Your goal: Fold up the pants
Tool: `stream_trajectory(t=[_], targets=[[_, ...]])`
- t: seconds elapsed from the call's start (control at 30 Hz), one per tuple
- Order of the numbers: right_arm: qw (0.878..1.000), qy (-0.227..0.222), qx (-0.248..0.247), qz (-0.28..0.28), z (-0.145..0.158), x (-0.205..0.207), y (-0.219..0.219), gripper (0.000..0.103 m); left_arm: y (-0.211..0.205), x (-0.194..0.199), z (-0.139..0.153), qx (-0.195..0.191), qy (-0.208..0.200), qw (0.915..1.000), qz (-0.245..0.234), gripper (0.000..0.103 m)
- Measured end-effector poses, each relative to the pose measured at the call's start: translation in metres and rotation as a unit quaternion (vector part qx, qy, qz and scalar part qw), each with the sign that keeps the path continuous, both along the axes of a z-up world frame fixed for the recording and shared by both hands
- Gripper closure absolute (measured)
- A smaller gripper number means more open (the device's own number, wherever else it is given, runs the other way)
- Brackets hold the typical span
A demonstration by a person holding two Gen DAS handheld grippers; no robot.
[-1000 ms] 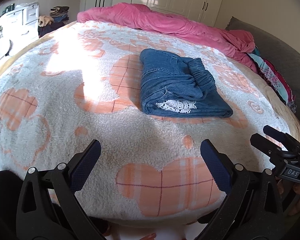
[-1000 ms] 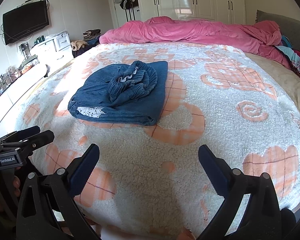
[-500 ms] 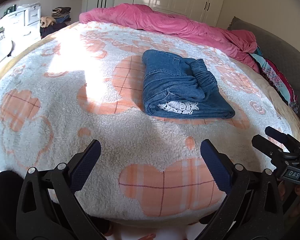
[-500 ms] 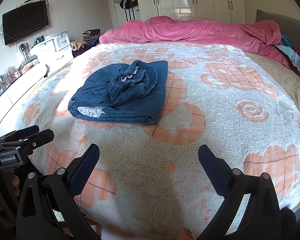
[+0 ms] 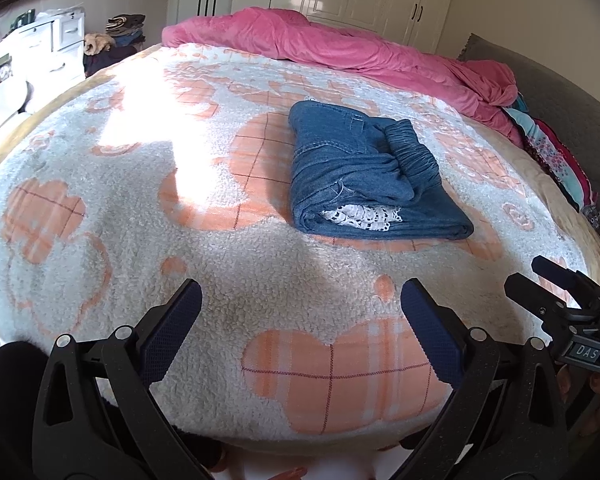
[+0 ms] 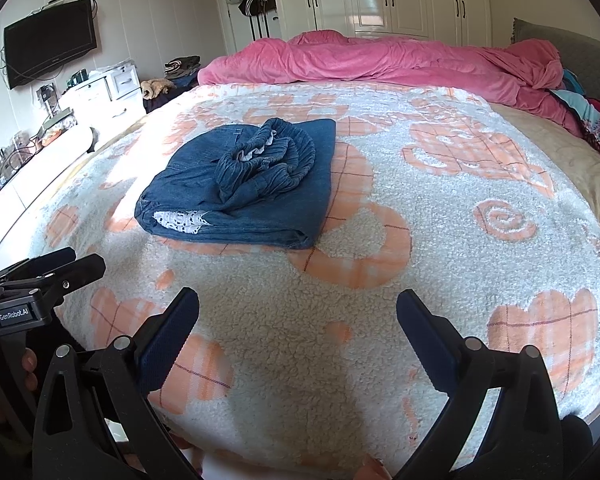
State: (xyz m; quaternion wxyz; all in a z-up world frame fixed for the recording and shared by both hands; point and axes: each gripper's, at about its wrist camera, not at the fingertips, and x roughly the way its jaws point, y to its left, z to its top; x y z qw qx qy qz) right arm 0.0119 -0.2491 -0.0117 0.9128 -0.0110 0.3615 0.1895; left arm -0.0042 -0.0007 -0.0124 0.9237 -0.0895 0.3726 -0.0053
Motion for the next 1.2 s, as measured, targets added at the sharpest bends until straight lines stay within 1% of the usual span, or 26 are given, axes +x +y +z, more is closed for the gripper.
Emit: stream_trajectory(t=[0.63,0.7,0.87,1.03,1.13,1.2], targets=[[1.000,0.005,-0.003,-0.001,-0.0018,0.0004,-0.0001,0.004,-0.0015,0.0012,0.0020,-0.007,0.002,0.9999,-0.010,0.009],[1.000,0.006,-0.002,-0.001,-0.0022,0.0007,-0.0007,0.004,-0.0025,0.0013,0.0023,-0.003,0.001,0.9999,-0.011,0.009],[1.000,0.008,-0.004,-0.002,-0.0034,0.0015,-0.0004,0.004,-0.0044,0.0039,0.0002,0.004,0.009,0.9999,-0.009,0.009],[1.000,0.011,-0.004,-0.006,-0.0047,0.0050,-0.0022,0.004,-0.0044,0.0038,0.0001,0.000,0.013,0.9998,-0.017,0.009],[1.000,0.012,-0.005,-0.009,-0.0048,0.0063,-0.0043,0.004,-0.0035,0.0064,-0.0014,0.009,0.027,0.9995,-0.014,0.009],[1.000,0.011,-0.007,-0.013,-0.0048,0.0078,-0.0069,0.004,-0.0015,0.0072,-0.0009,0.025,0.031,0.9992,-0.004,0.009]])
